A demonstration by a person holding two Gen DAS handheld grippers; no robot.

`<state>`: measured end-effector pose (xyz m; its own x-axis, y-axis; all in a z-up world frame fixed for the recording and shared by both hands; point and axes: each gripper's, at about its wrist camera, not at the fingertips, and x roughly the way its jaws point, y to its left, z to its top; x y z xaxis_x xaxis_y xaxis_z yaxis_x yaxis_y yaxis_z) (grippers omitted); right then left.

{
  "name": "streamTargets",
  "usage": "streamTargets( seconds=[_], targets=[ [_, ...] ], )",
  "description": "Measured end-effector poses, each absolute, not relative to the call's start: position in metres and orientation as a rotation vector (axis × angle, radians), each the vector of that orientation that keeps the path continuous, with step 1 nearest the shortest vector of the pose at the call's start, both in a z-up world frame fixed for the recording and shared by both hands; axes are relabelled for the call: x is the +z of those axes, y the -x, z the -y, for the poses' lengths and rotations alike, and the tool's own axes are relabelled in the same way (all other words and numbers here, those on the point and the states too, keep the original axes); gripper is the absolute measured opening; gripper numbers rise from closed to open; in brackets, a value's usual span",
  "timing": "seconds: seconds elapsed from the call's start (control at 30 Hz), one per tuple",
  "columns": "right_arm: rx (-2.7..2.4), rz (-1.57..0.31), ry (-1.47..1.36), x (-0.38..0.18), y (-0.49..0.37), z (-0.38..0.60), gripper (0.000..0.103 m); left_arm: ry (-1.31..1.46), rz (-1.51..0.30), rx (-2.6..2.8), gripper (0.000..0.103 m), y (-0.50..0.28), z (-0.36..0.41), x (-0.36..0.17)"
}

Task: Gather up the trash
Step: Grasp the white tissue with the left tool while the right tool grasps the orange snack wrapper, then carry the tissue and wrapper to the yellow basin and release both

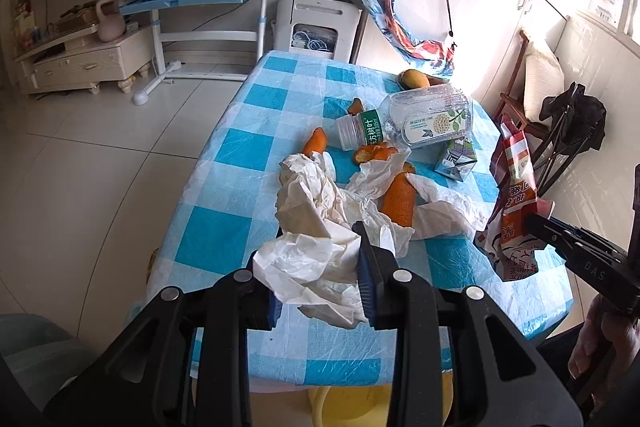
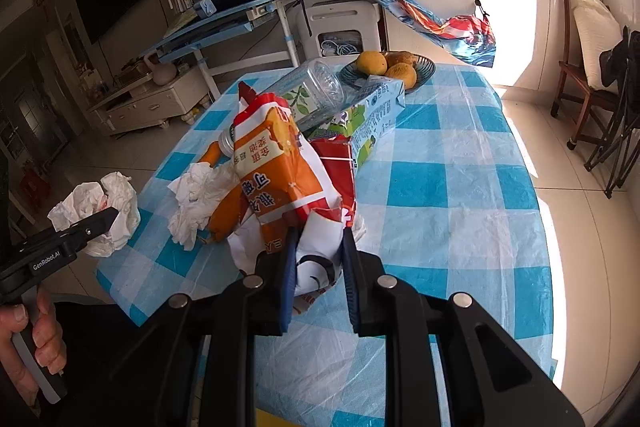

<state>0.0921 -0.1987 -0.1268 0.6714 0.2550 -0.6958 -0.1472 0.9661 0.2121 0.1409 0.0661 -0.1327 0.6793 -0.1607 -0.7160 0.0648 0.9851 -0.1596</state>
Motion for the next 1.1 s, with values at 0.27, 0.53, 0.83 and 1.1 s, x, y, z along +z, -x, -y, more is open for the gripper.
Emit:
streamTargets(
  seconds=[0.27,0.53,0.83,1.1],
  targets=[
    [0.252,-0.760,-0.140,-0.099,-0.056,0.202,0.022,0.117,-0.756,-0.176,0.030,-0.111,-0.043,-0.098],
    [0.291,-0.773,-0.093,-0.095,-0.014,0.194,0.022,0.073,-0.729,-0.199,0.030,-0.084,-0.022,-0.077],
    [0.326,-0.879,-0.046,-0.123,0.032,0.180,0.023,0.035,-0.720,-0.215,0.030,-0.058,-0.004,-0.066],
    [0.345,-1.019,-0.006,-0.174,0.049,0.163,0.023,0.017,-0.721,-0.224,0.030,-0.044,0.001,-0.062]
  ],
)
